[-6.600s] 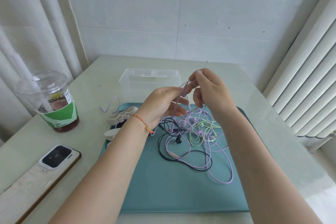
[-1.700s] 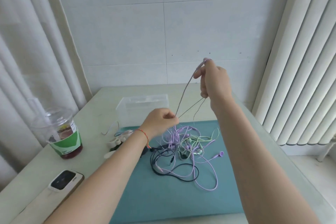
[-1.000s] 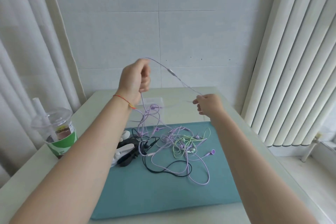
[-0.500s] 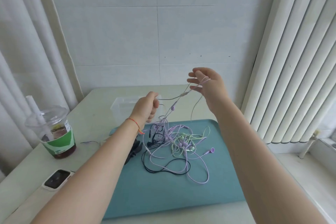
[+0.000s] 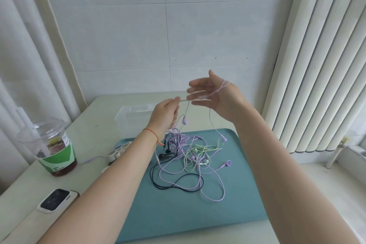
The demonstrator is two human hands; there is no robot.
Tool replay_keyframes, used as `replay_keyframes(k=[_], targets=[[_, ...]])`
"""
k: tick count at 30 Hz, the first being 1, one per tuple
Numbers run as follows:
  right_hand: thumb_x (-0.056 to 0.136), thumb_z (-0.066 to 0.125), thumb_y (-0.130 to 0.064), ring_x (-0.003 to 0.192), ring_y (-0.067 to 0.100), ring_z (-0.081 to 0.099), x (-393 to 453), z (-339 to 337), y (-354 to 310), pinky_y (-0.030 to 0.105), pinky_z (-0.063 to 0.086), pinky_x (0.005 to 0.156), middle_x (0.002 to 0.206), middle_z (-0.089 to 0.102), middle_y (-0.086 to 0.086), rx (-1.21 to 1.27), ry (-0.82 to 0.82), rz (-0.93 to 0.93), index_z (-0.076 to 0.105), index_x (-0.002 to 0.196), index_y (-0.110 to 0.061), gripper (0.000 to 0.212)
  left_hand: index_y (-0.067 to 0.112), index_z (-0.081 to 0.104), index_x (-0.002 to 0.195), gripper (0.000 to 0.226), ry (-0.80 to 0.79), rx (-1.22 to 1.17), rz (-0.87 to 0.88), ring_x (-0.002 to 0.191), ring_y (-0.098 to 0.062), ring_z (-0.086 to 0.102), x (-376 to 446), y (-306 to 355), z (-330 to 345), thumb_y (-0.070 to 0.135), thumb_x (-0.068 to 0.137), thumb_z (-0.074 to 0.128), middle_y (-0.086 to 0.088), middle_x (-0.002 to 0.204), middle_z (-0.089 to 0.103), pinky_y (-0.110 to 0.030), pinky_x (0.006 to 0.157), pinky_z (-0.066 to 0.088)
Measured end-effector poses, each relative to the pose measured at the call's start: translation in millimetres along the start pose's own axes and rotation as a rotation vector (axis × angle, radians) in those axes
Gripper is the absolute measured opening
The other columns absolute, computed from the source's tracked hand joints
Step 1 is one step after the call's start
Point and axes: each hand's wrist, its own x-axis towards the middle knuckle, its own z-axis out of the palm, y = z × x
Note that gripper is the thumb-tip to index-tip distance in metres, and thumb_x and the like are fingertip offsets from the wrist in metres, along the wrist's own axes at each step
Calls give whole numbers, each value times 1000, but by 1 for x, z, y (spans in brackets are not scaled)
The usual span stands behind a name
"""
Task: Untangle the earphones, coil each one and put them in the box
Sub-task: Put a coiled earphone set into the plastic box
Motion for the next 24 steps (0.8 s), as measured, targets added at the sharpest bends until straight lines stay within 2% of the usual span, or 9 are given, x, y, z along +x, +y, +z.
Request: replay_keyframes(k=[3, 5, 8, 11, 14, 16, 19, 21, 24], targets=[[106, 25, -34, 103, 26, 66, 4, 0, -5, 37, 47, 90, 105, 71, 11, 87, 44, -205, 66, 97, -7, 50, 15, 42, 63, 40, -20, -10, -13, 39, -13, 22, 1, -5, -3, 30, 100, 45, 2, 46, 31, -19, 40, 20], [106, 25, -33, 102, 27, 67, 5, 0, -10, 35, 48, 88, 104, 71, 12, 94, 57, -205, 67, 94, -6, 51, 15, 44, 63, 40, -29, 10, -17, 42, -16, 29, 1, -10, -3, 32, 99, 46, 0, 50, 37, -22, 42, 26], [103, 35, -30, 89, 22, 68, 6, 0, -7, 34, 49, 81, 95, 72, 9, -169, 238, -164, 69, 90, -7, 44, 14, 48, 65, 39, -14, 10, -20, 45, -16, 37, -2, -14, -3, 33, 99, 48, -2, 54, 45, -25, 44, 33], [95, 47, -25, 77, 16, 63, 7, -6, 3, 31, 49, 74, 84, 68, 1, -409, 487, -221, 70, 87, -11, 28, 13, 49, 69, 37, 22, 19, -4, 41, -15, 31, -3, -14, -4, 33, 100, 46, -2, 52, 41, -22, 41, 28], [88, 54, -18, 82, 29, 66, 12, -21, 15, 39, 53, 78, 85, 70, 11, -758, 543, -132, 70, 87, -7, 20, 11, 50, 74, 33, 58, -31, -11, 40, -13, 20, -3, -11, -6, 30, 101, 46, 1, 50, 30, -20, 40, 18], [87, 56, -15, 89, 35, 67, 11, -31, 25, 38, 53, 75, 91, 72, 16, -1063, 467, 76, 71, 90, -4, 19, 11, 51, 75, 32, 69, -44, -6, 39, -11, 17, -3, -7, -7, 30, 101, 46, 4, 48, 27, -17, 39, 16], [85, 65, -17, 96, 29, 64, -1, -36, 31, 30, 49, 77, 104, 69, 11, -1581, 128, 440, 69, 108, -4, 27, 11, 55, 74, 33, 92, 17, 24, 37, -11, 19, -3, -1, -11, 30, 100, 48, 5, 46, 28, -17, 40, 17], [83, 69, -15, 106, 28, 60, -10, -30, 28, 30, 48, 81, 118, 63, 10, -1773, -42, 603, 60, 123, -6, 42, 13, 61, 72, 34, 117, 130, 53, 38, -11, 24, -4, 6, -14, 32, 98, 52, 7, 44, 31, -21, 43, 22], [85, 69, -21, 120, 28, 53, -17, -13, 13, 35, 46, 95, 136, 51, 10, -1750, -73, 453, 46, 137, -9, 58, 11, 69, 74, 31, 54, 334, 83, 47, -28, 39, -11, 21, -13, 30, 95, 56, 4, 42, 55, -39, 47, 31]])
